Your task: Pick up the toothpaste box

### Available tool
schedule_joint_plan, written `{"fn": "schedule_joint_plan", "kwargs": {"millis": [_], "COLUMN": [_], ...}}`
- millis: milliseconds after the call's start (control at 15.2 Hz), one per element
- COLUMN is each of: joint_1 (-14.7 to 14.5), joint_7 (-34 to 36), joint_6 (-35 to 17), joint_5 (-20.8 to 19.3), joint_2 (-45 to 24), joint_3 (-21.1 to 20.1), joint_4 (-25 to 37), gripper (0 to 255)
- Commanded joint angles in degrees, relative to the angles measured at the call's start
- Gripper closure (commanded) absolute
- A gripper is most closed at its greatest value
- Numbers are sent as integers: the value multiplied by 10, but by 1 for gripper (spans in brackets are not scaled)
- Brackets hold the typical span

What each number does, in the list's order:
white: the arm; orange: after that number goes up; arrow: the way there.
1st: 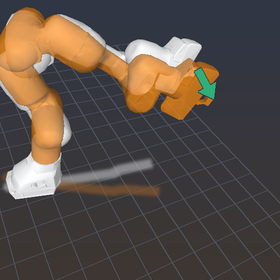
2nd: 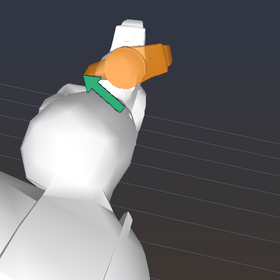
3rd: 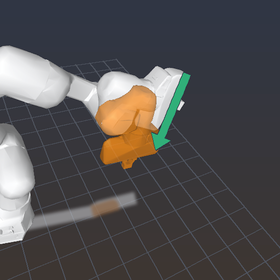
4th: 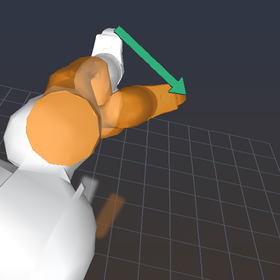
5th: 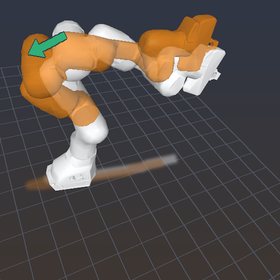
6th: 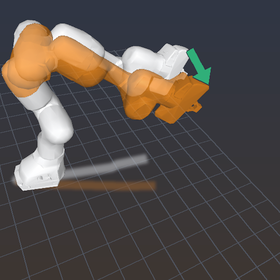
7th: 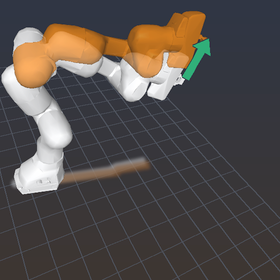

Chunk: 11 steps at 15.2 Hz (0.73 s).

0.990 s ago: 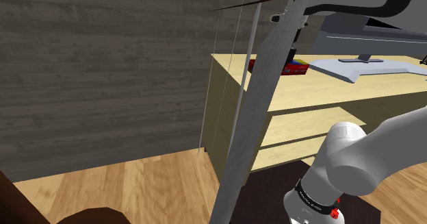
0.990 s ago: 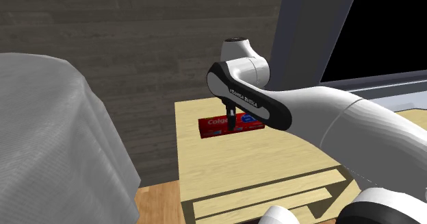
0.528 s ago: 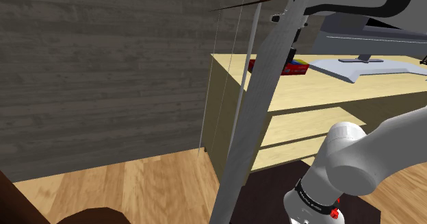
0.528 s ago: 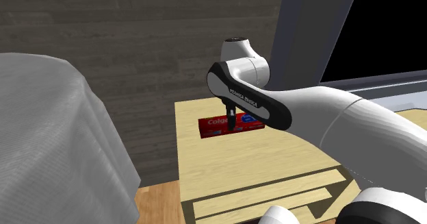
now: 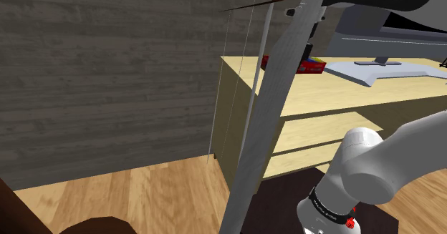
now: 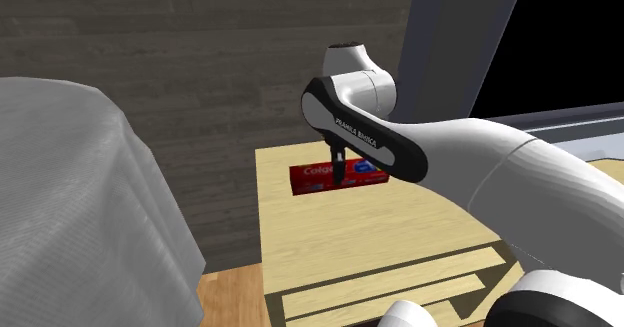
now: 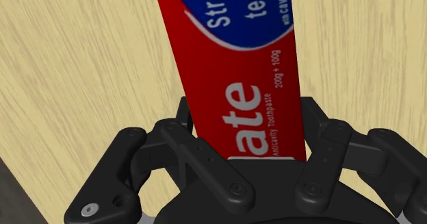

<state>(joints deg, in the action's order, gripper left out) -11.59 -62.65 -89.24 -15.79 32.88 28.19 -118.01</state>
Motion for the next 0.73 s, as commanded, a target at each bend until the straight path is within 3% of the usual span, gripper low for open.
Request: {"fn": "schedule_joint_plan", "kwargs": {"millis": [0,660], "joint_1": [-2,-9], "joint_7": [-2,-12], "joint_6": [15,74], "joint_5": [3,13], "joint_2": [-5,-29], "joint_3": [-1,-6], "joint_4": [21,103], "gripper": [255,255]}}
